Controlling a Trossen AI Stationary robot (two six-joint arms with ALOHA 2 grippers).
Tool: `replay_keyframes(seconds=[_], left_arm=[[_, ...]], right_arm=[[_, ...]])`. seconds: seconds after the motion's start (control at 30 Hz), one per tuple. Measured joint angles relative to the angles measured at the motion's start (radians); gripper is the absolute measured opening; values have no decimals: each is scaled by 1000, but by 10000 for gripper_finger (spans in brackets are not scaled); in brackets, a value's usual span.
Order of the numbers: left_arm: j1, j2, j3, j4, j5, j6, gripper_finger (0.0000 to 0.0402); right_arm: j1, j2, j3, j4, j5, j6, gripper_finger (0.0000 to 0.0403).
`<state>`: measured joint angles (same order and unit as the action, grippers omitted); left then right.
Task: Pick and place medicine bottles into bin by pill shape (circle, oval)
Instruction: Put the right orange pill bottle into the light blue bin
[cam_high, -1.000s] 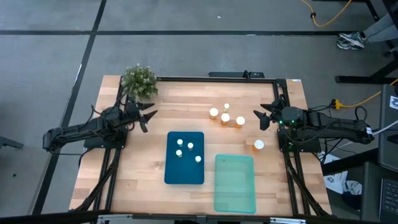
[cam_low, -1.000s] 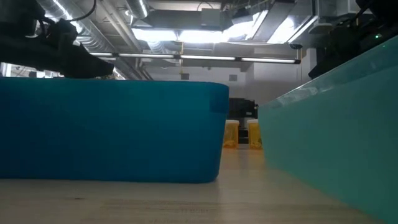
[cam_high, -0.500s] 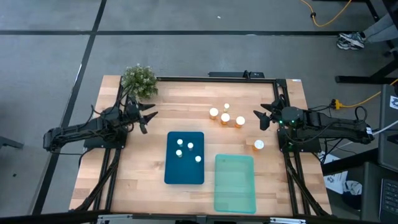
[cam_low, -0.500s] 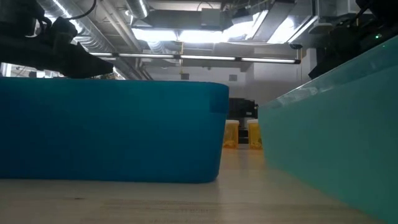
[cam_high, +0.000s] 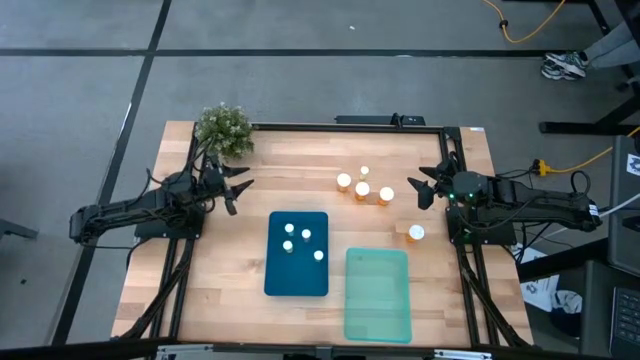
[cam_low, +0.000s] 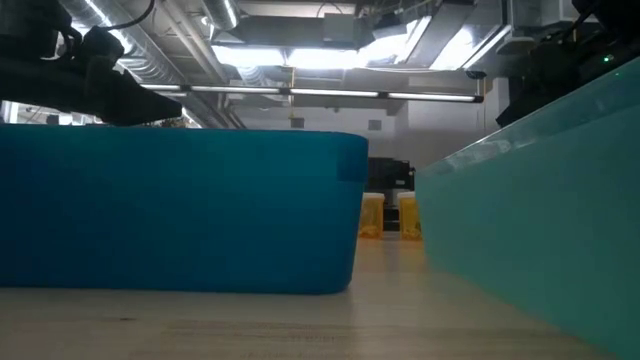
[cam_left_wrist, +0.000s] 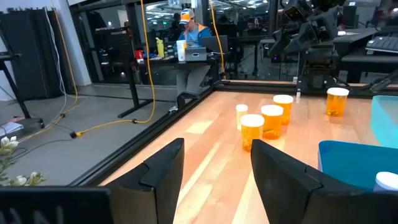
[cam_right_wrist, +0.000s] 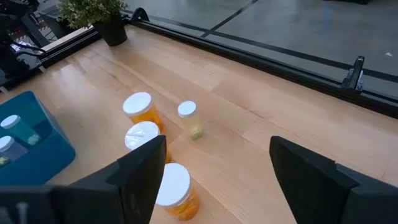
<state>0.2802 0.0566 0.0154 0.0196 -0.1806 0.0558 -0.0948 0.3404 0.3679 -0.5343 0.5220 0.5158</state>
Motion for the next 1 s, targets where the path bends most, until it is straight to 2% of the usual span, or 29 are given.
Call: replay_keyframes(seconds=[0.17,0.53,0.77,1.0], left_arm=[[0,0,0,0,0,4,177],[0,0,0,0,0,3,177],[0,0,0,0,-1,7,177],[0,0,0,0,-1,7,177]], right_arm=[[0,0,0,0,0,2,287],[0,0,0,22,-3,-101,287],[0,0,0,39,-143,-130,287],[0,0,0,99,-150,-128,287]])
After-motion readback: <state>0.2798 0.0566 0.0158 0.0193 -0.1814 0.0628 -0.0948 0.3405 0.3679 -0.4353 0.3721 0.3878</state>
